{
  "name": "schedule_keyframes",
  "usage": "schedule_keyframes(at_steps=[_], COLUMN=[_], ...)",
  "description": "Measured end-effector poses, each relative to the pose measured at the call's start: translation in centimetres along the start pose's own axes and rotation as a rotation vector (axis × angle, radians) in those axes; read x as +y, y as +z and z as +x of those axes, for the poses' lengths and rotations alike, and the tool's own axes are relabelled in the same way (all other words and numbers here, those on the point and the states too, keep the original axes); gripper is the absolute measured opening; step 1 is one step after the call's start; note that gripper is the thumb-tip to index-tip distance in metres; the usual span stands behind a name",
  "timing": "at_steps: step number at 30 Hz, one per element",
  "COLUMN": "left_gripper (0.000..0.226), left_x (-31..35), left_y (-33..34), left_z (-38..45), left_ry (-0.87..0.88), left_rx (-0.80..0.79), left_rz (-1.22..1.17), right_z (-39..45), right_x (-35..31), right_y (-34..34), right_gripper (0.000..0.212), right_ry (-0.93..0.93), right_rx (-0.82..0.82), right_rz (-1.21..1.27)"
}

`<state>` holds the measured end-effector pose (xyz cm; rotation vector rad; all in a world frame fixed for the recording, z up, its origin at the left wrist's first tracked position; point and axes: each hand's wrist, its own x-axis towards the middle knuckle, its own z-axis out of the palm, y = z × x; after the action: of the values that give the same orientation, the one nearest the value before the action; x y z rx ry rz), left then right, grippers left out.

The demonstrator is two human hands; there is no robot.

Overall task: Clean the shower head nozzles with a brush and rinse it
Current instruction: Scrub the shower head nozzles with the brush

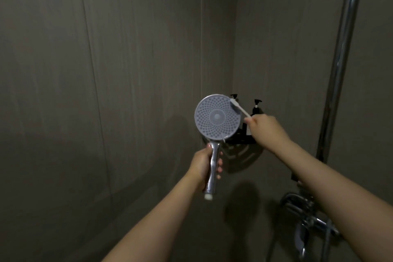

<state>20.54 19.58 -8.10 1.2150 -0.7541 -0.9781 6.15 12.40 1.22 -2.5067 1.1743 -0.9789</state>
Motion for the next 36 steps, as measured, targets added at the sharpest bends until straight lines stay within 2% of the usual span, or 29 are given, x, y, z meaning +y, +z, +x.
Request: schedule_keyframes(at_steps=[3, 4, 5, 7, 8, 9, 11, 12, 13, 16, 17, 20, 22, 23, 26, 27, 30, 31, 32, 34, 35, 36], left_gripper=[0.041, 0.04, 0.04, 0.04, 0.039, 0.039, 0.04, 0.04, 0.04, 0.039, 0.039, 0.039, 0.039, 0.039, 0.038, 0.037, 0.036, 0.036, 0.036, 0.037, 0.037, 0.037], left_x=[-0.4, -0.4, -0.5, -0.4, -0.4, -0.4, -0.6, -0.7, -0.8, -1.1, -1.2, -1.1, -0.9, -0.9, -0.7, -0.6, -0.4, -0.4, -0.5, -0.5, -0.5, -0.6], left_y=[0.3, 0.3, 0.2, 0.3, 0.5, 0.6, 0.9, 0.9, 0.8, 0.7, 0.8, 1.2, 1.1, 1.0, 1.2, 1.4, 1.5, 1.4, 1.3, 1.3, 1.4, 1.5], left_z=[-0.1, -0.3, -0.4, -0.8, -0.9, -1.0, -1.1, -1.1, -1.1, -1.3, -1.3, -1.4, -1.3, -1.2, -1.1, -1.1, -1.1, -1.1, -1.1, -1.1, -1.2, -1.1], left_ry=[0.025, 0.029, 0.032, 0.029, 0.025, 0.021, 0.01, 0.007, 0.006, 0.013, 0.015, 0.014, 0.021, 0.027, 0.048, 0.053, 0.058, 0.06, 0.062, 0.065, 0.067, 0.066], left_rx=[0.001, 0.005, 0.007, -0.002, -0.009, -0.011, 0.002, 0.012, 0.016, 0.008, 0.006, 0.013, 0.022, 0.025, 0.025, 0.026, 0.037, 0.037, 0.033, 0.028, 0.028, 0.032], left_rz=[0.025, 0.035, 0.045, 0.067, 0.082, 0.098, 0.118, 0.119, 0.12, 0.13, 0.133, 0.113, 0.09, 0.086, 0.099, 0.099, 0.072, 0.064, 0.06, 0.067, 0.07, 0.067], right_z=[0.0, -0.3, -0.3, 0.1, 0.1, 0.0, -0.3, -0.7, -1.0, -0.5, -0.4, -1.1, -1.7, -1.7, -1.0, -1.1, -2.1, -2.4, -2.2, -1.6, -1.4, -1.5], right_x=[-0.4, -0.7, -0.9, -1.1, -1.2, -1.5, -2.0, -2.4, -2.6, -2.5, -2.3, -1.8, -1.2, -1.2, -0.6, -0.5, -0.2, 0.0, 0.3, 1.0, 1.4, 1.6], right_y=[0.7, 0.8, 0.7, 0.1, 0.0, -0.1, 0.9, 1.4, 1.5, 0.4, 0.3, 1.6, 2.3, 2.0, 0.6, 0.4, 1.4, 1.4, 1.0, 0.2, 0.0, -0.1], right_gripper=[0.032, 0.033, 0.034, 0.036, 0.036, 0.034, 0.025, 0.023, 0.022, 0.029, 0.032, 0.029, 0.032, 0.031, 0.034, 0.035, 0.03, 0.03, 0.031, 0.033, 0.034, 0.035], right_ry=[-0.028, -0.058, -0.081, -0.069, -0.05, -0.049, -0.06, -0.054, -0.081, -0.06, -0.04, -0.075, -0.097, -0.108, -0.066, -0.044, -0.07, -0.09, -0.09, -0.066, -0.026, 0.008], right_rx=[-0.293, -0.321, -0.279, -0.058, -0.003, -0.045, -0.261, -0.31, -0.309, -0.059, -0.03, -0.261, -0.341, -0.304, -0.023, -0.056, -0.387, -0.385, -0.313, -0.081, -0.046, -0.097], right_rz=[-0.196, -0.232, -0.238, -0.205, -0.215, -0.26, -0.315, -0.322, -0.331, -0.29, -0.297, -0.393, -0.344, -0.324, -0.253, -0.241, -0.311, -0.305, -0.271, -0.157, -0.11, -0.092])
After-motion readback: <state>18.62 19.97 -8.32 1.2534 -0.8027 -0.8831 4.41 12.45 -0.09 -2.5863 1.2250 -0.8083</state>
